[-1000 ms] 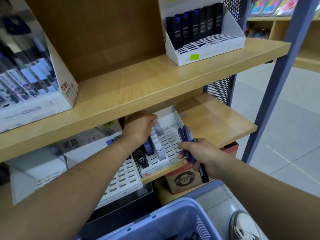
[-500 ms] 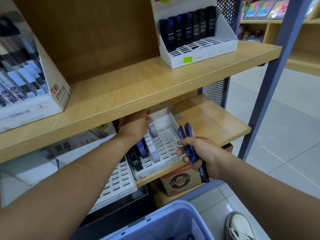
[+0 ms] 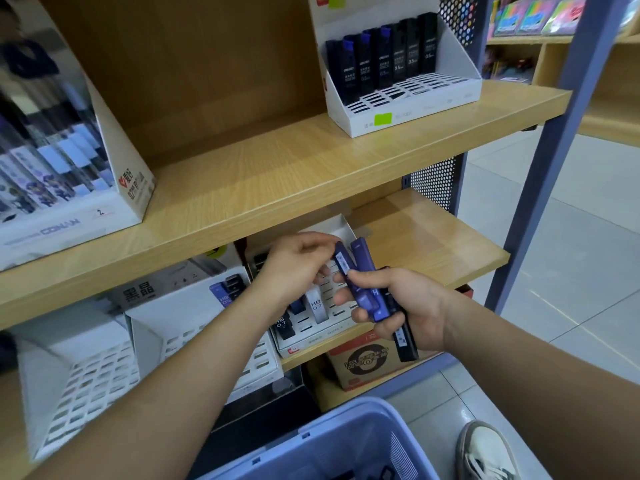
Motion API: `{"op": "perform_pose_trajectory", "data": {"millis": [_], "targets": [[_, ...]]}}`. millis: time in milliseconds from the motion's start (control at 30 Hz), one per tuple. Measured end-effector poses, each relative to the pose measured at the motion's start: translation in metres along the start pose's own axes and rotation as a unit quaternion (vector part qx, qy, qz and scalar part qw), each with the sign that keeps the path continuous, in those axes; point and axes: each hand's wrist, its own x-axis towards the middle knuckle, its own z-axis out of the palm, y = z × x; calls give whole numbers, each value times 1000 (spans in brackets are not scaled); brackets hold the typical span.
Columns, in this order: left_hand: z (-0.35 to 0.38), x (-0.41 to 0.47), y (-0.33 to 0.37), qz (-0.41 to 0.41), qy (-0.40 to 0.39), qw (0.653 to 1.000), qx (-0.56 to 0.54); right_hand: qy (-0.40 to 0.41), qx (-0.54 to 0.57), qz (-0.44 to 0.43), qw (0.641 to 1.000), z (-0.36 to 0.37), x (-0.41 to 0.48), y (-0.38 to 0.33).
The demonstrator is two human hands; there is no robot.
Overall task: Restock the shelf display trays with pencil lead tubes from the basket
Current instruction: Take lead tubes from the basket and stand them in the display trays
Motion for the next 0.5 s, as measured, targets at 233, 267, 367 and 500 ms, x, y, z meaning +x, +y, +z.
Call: {"op": "perform_pose_trajectory", "data": {"millis": [233, 267, 367, 500], "targets": [[-20, -31, -8, -44, 58, 978, -193, -9, -52, 8, 999, 1, -11, -3], [-23, -36, -10, -39, 58, 980, -185, 2, -66, 1, 998, 2, -12, -5], [-31, -50, -18, 28, 47, 998, -19, 26, -93, -13, 995, 8, -12, -10], [-39, -61, -24, 271, 97, 863, 416, 12, -124, 7, 992, 19, -11, -12]]}}
